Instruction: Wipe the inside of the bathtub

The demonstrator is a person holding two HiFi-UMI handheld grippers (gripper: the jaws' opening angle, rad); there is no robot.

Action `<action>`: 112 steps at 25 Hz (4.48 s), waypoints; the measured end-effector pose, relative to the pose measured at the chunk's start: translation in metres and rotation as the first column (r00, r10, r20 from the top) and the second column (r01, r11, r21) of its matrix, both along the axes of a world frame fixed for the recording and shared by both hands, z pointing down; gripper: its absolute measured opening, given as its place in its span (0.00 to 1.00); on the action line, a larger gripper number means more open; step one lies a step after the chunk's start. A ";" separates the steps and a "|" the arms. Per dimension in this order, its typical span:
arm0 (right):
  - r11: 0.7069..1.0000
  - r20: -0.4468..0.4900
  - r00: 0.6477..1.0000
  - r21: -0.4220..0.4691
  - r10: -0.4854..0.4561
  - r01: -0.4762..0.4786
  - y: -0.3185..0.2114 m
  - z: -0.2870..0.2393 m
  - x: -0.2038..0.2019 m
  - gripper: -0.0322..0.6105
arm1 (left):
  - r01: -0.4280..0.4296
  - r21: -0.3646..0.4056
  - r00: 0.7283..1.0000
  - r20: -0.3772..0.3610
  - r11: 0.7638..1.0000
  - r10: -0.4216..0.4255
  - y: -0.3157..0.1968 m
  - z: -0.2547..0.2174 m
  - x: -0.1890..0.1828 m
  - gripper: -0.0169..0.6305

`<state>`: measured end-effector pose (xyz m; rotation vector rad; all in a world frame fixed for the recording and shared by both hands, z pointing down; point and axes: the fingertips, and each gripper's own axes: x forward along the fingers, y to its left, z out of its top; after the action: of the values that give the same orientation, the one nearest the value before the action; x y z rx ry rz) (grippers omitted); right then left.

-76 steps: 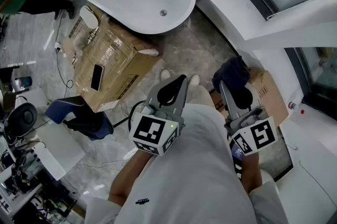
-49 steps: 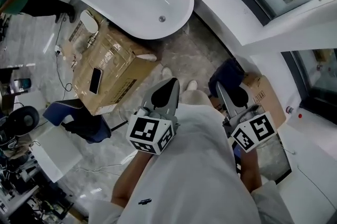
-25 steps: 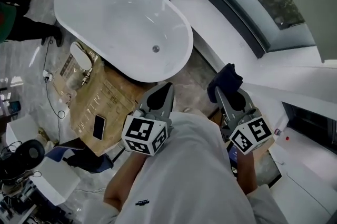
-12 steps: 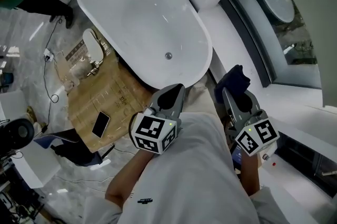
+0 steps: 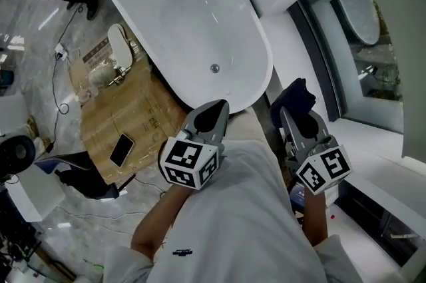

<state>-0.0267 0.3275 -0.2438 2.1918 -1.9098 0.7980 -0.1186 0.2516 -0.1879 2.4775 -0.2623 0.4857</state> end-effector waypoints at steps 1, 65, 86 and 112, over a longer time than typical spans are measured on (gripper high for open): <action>1.000 -0.002 1.000 -0.002 -0.003 0.003 -0.001 0.001 0.003 0.13 | 0.001 -0.004 1.000 0.004 1.000 -0.001 -0.002 0.004 0.003 0.02; 0.867 0.217 0.974 -0.494 0.057 0.059 -0.088 0.390 0.200 0.13 | 0.053 -0.244 0.949 0.313 0.968 0.027 -0.065 0.285 0.201 0.02; 0.773 0.151 0.985 -0.613 -0.088 0.163 -0.078 0.479 0.210 0.13 | -0.007 -0.326 0.938 0.325 0.945 0.119 -0.037 0.360 0.215 0.02; -0.233 0.197 -0.128 -0.734 -0.972 0.638 -0.039 0.557 0.163 0.13 | 0.231 -0.392 0.933 0.349 0.891 -0.089 -0.049 0.394 0.159 0.02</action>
<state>0.1365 0.2883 0.3130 0.0172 -1.7646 0.3181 0.0403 0.2029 0.2057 1.9217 -0.4400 0.7874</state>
